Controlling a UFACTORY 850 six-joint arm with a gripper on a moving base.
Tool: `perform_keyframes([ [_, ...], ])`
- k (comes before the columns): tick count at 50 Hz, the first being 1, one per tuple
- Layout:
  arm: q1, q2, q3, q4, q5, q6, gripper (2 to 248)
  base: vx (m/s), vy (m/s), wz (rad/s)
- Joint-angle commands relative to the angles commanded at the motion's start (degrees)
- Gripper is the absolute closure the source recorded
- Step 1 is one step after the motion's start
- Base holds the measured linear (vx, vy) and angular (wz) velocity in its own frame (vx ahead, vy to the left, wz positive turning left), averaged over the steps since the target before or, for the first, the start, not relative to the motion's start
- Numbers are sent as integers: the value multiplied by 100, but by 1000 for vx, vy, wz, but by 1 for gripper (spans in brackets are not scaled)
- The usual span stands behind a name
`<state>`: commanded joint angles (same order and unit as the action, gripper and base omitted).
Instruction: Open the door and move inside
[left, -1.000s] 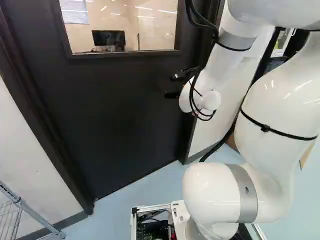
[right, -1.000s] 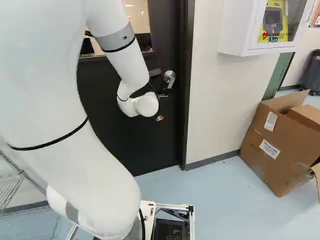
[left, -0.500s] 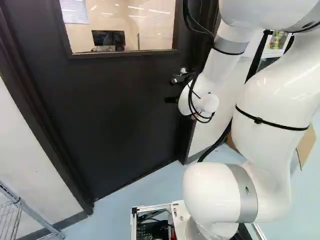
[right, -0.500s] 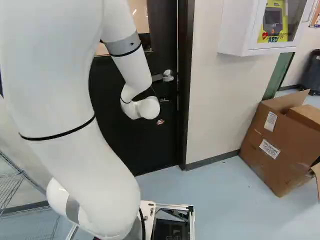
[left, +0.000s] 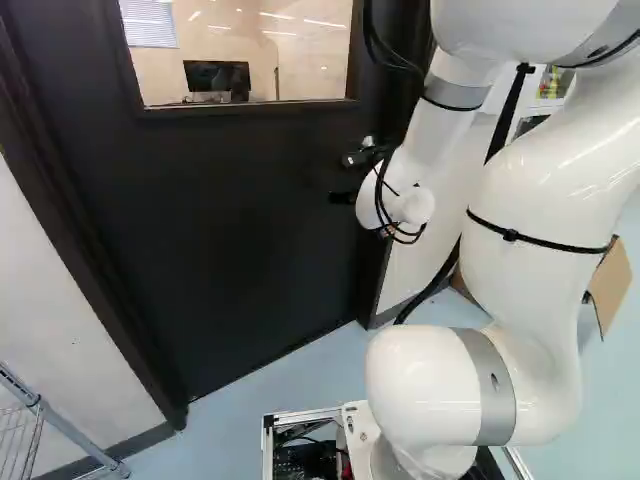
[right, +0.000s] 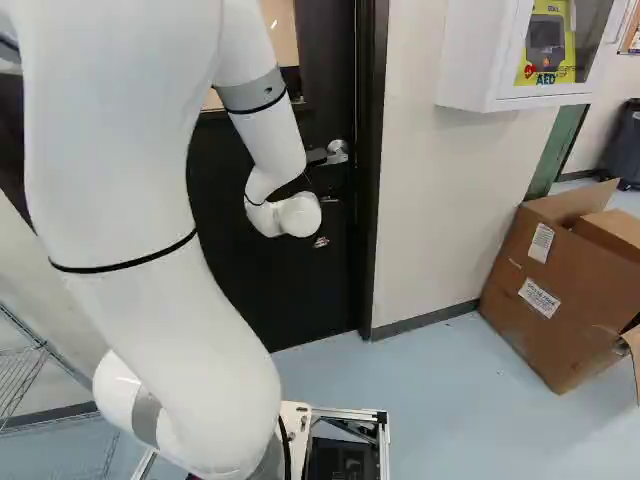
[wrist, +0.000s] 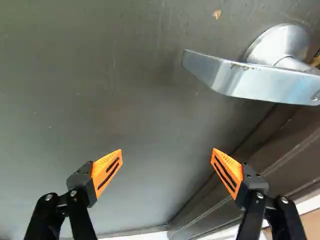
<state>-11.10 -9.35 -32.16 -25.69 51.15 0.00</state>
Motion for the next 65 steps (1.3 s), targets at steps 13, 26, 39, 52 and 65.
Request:
perform_keyframes([
  [13, 19, -127, -143, 0, 249, 0, 3, 0, 0, 0],
  [26, 65, -287, -325, -20, 483, 0, 3, 0, 0, 0],
  [39, 120, -472, -540, -58, 590, 0, 3, 0, 0, 0],
  [52, 185, -683, -788, -98, 634, 0, 3, 0, 0, 0],
  [65, 251, -915, -1066, -149, 649, 0, 3, 0, 0, 0],
])
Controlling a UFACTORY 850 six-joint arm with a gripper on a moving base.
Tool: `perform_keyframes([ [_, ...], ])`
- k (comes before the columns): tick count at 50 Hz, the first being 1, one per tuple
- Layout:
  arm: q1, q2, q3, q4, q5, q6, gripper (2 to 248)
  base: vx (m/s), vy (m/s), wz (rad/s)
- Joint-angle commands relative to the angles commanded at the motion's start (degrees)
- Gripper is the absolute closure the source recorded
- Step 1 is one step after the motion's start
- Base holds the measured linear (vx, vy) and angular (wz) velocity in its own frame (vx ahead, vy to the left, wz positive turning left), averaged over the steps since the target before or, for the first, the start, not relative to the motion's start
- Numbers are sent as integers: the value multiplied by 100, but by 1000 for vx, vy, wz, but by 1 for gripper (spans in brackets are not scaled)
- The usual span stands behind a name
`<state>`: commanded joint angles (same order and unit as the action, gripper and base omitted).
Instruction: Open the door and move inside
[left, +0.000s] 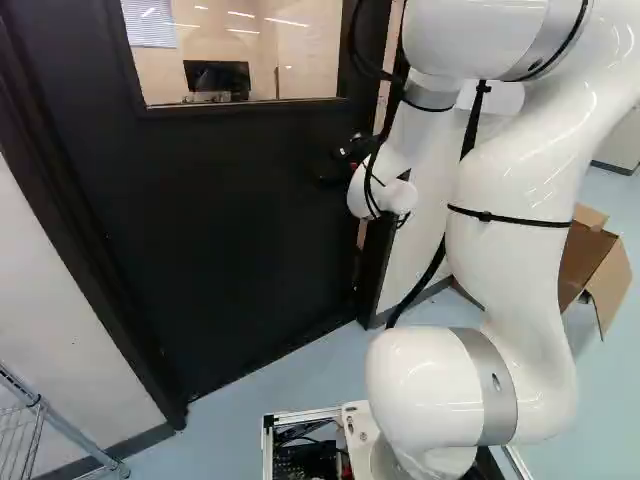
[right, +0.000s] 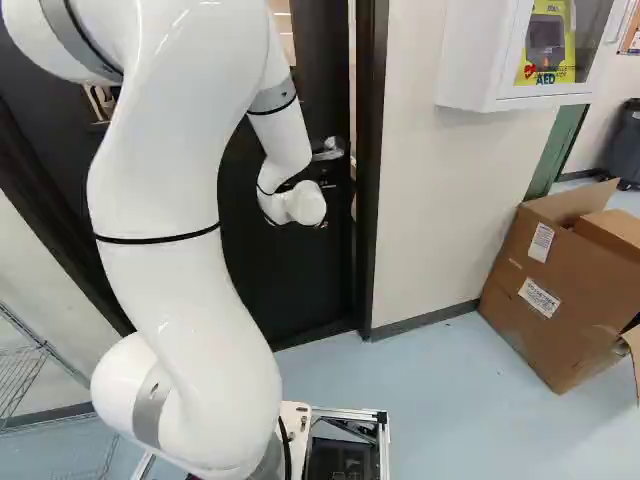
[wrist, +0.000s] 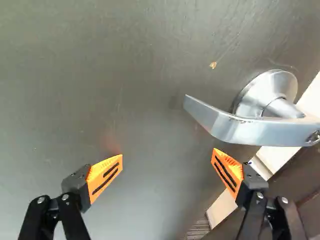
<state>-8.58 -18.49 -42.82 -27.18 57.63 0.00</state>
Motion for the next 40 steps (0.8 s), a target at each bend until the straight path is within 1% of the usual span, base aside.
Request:
perform_keyframes([
  [14, 73, -312, -384, -130, 1, 0, 3, 0, 0, 0],
  [40, 171, -972, -1226, -585, 1, 0, 3, 0, 0, 0],
])
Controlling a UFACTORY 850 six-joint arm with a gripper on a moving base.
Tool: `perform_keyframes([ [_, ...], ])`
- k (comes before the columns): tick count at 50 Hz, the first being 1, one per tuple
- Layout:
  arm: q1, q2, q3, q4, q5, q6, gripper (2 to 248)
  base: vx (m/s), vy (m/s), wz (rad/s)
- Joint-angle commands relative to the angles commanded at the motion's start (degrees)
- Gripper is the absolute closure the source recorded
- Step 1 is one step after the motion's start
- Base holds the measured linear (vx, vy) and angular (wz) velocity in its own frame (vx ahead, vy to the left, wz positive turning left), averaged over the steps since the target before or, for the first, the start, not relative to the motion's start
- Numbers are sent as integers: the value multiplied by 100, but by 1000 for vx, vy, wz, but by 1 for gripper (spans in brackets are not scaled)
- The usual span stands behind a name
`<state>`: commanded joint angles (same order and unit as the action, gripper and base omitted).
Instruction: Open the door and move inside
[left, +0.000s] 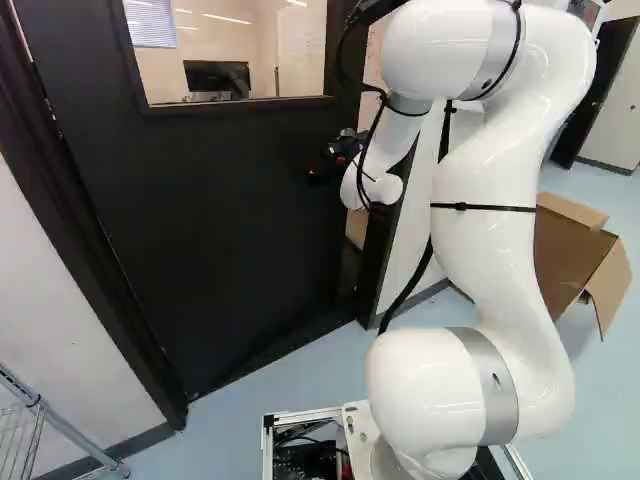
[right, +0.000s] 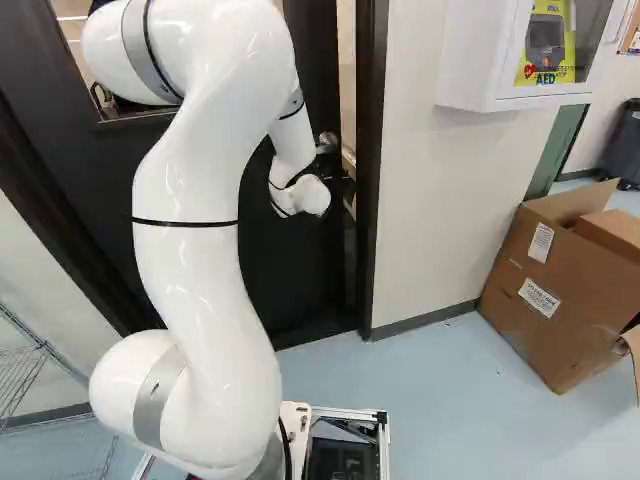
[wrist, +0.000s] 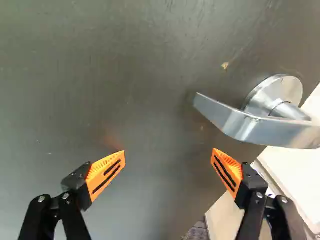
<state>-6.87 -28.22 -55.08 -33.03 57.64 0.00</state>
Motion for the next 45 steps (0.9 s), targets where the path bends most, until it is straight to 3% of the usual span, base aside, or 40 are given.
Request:
perform_keyframes([
  [45, 208, -1240, -1691, -718, 0, 0, 3, 0, 0, 0],
])
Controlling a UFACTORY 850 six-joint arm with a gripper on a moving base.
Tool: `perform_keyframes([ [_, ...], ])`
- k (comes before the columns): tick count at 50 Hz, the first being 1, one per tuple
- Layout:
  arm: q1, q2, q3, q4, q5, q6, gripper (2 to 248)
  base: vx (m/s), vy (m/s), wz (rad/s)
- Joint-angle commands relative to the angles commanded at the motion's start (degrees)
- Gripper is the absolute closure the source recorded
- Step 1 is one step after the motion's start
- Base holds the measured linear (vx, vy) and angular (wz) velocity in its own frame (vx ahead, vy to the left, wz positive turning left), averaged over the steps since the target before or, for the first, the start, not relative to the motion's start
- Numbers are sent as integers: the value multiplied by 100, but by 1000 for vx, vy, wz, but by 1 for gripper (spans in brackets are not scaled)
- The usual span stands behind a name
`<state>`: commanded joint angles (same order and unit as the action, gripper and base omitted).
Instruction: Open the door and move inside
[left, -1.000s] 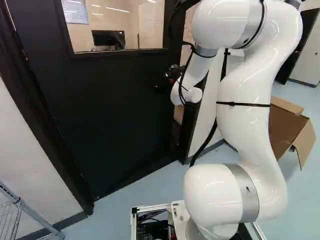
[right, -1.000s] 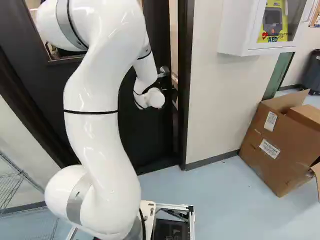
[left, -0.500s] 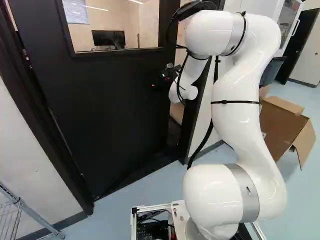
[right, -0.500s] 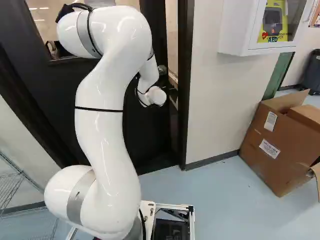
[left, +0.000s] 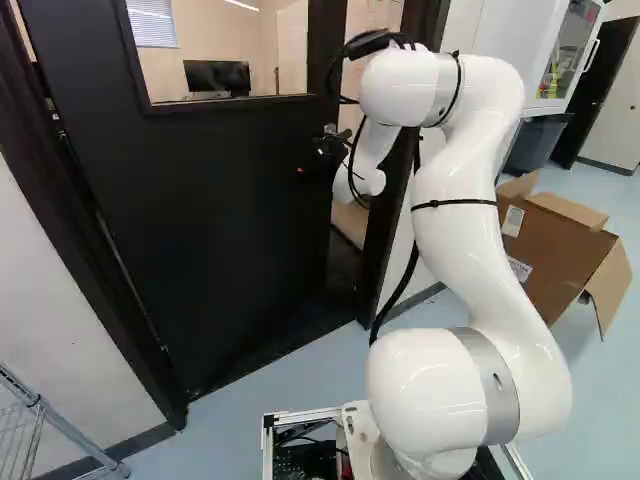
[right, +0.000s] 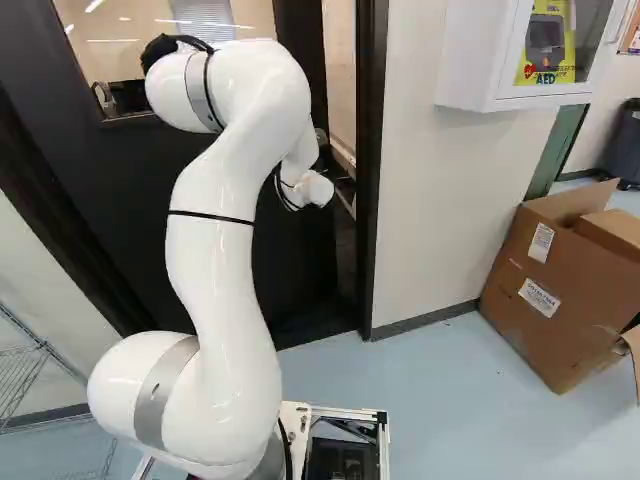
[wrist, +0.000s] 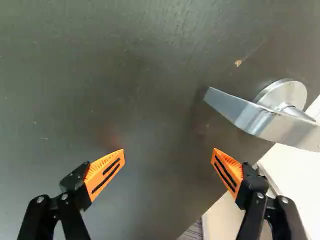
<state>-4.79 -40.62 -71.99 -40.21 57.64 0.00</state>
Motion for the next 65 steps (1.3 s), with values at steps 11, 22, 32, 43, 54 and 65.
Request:
perform_keyframes([
  [11, 67, -322, -460, -156, 0, 0, 3, 0, 0, 0],
  [22, 132, -655, -943, -310, 0, 0, 3, 0, 0, 0],
  [32, 191, -961, -1393, -443, 0, 0, 3, 0, 0, 0],
  [43, 234, -1149, -1671, -517, 0, 0, 3, 0, 0, 0],
  [54, 240, -1171, -1705, -521, 0, 0, 3, 0, 0, 0],
  [65, 247, -1038, -1506, -496, 0, 0, 3, 0, 0, 0],
])
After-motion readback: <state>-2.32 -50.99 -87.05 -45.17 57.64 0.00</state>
